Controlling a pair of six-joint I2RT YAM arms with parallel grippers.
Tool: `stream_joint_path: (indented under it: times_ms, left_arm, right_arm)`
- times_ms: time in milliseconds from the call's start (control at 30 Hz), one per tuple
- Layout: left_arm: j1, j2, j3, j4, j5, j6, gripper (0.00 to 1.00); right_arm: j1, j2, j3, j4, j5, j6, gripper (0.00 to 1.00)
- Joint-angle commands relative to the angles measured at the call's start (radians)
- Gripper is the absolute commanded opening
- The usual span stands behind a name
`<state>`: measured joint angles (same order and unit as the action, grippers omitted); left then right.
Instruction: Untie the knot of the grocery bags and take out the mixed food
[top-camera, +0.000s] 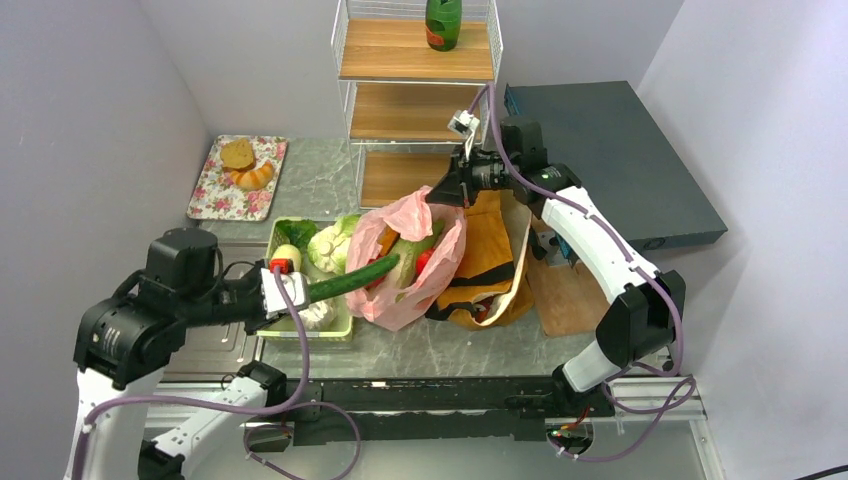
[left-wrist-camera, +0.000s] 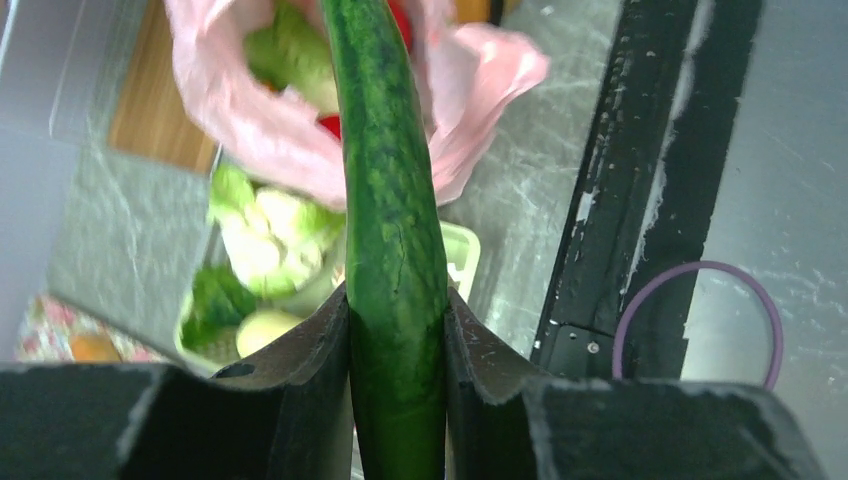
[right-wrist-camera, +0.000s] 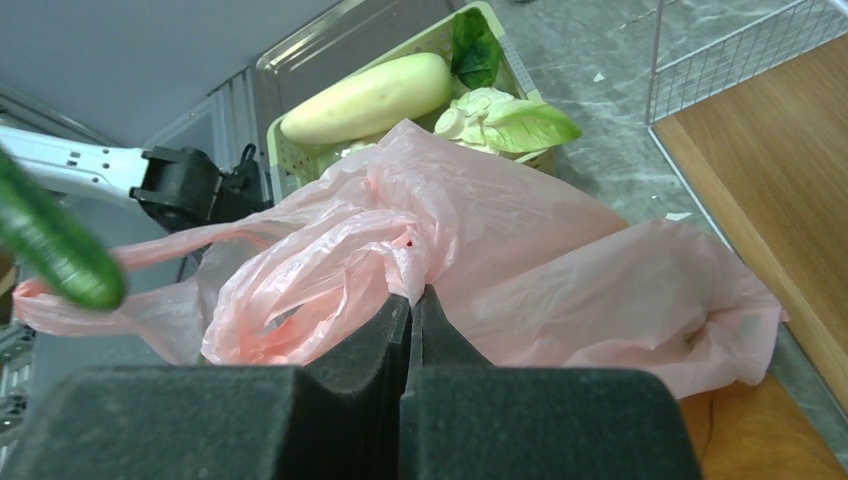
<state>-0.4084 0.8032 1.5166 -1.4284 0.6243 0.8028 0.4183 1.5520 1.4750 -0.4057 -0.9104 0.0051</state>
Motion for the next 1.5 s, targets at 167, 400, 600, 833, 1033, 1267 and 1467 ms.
stream_joint_path:
  times_ms: [167,400,600,833,1033,1267,1467]
  left_arm:
    - [0.194,-0.18,-0.306,0.275,-0.379,-0.581,0.0]
    - [0.316,-0.119,-0.472,0.486,-0.366,-0.795,0.0]
    - [0.32,0.043,-0.605,0.577,-0.496,-0.761,0.1]
    - [0.322,0.06,-0.63,0.607,-0.524,-0.706,0.83]
    - [0.354,-0.183,-0.524,0.645,-0.157,-0.48,0.99]
    - [0.215,-0.049,-0.296,0.441,0.338,-0.066,0.75]
    - [-0.232,0.098,-0.409,0.614,-0.127,0.163,0.57]
  right_arm:
    - [-0.006,-0.028,-0.052,0.113,-0.05,0.119,0.0]
    - [-0.002,-0.029,-0.032,0.085,-0.051,0.102,0.0]
    - [0.015,-0.023,0.012,0.05,-0.038,0.05,0.0]
    - [0.07,0.001,0.091,0.009,-0.028,-0.029,0.0]
    - [0.108,-0.007,0.105,-0.034,-0.02,-0.111,0.0]
    - [0.182,-0.016,0.092,-0.058,0.012,-0.182,0.0]
    - [0.207,-0.01,0.093,-0.065,0.02,-0.174,0.0]
